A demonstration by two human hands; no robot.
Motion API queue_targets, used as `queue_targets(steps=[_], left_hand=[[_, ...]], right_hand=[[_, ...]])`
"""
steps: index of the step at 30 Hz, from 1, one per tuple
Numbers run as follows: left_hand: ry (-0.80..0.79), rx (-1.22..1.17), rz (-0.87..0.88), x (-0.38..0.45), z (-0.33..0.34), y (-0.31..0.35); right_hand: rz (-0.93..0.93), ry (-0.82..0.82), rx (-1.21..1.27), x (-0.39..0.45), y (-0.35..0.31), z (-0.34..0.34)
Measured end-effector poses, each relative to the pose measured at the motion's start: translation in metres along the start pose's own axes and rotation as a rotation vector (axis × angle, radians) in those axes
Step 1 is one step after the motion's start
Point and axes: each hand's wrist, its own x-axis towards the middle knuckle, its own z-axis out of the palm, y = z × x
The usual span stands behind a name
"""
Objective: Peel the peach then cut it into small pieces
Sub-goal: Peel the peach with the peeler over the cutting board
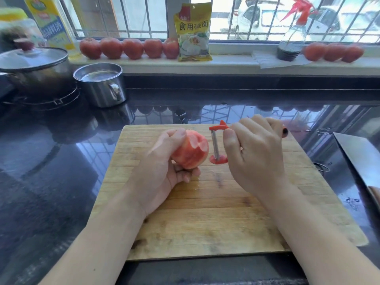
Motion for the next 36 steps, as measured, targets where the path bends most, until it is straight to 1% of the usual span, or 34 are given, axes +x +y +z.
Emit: queue_targets(steps=[4,7,10,14,20,22,27,31,33,36], left_hand=[[0.018,-0.025,0.024,0.0,0.002,-0.002],[-0.012,-0.048,0.033,-0.001,0.004,-0.002],[-0.029,-0.027,0.064,-0.002,0.006,-0.002],[-0.004,-0.002,0.104,-0.002,0.006,-0.002],[0.002,-0.005,0.149,-0.001,0.003,-0.004],[0.003,0.001,0.165,-0.001,0.003,-0.005],[0.035,-0.05,0.213,-0.002,0.0,-0.002],[0.06,-0.089,0.157,-0.002,0.003,0.0],[0.067,-0.111,0.109,-0.002,0.003,0.0],[0.093,-0.1,0.083,-0.001,0.002,-0.001]], right_hand=[[-0.006,0.032,-0.059,-0.004,-0.016,0.008],[-0.038,0.039,-0.084,-0.007,-0.018,0.01],[-0.058,0.033,-0.094,-0.01,-0.022,0.012],[-0.071,0.038,-0.107,-0.01,-0.024,0.013],[-0.009,0.03,-0.136,-0.009,-0.016,0.012],[0.013,0.003,-0.161,-0.009,-0.014,0.014],[0.187,-0.13,-0.359,-0.004,0.011,0.012],[0.187,-0.238,-0.435,-0.008,0.01,0.015],[0.197,-0.241,-0.434,-0.008,0.011,0.013],[0.192,-0.252,-0.46,-0.008,0.014,0.011]])
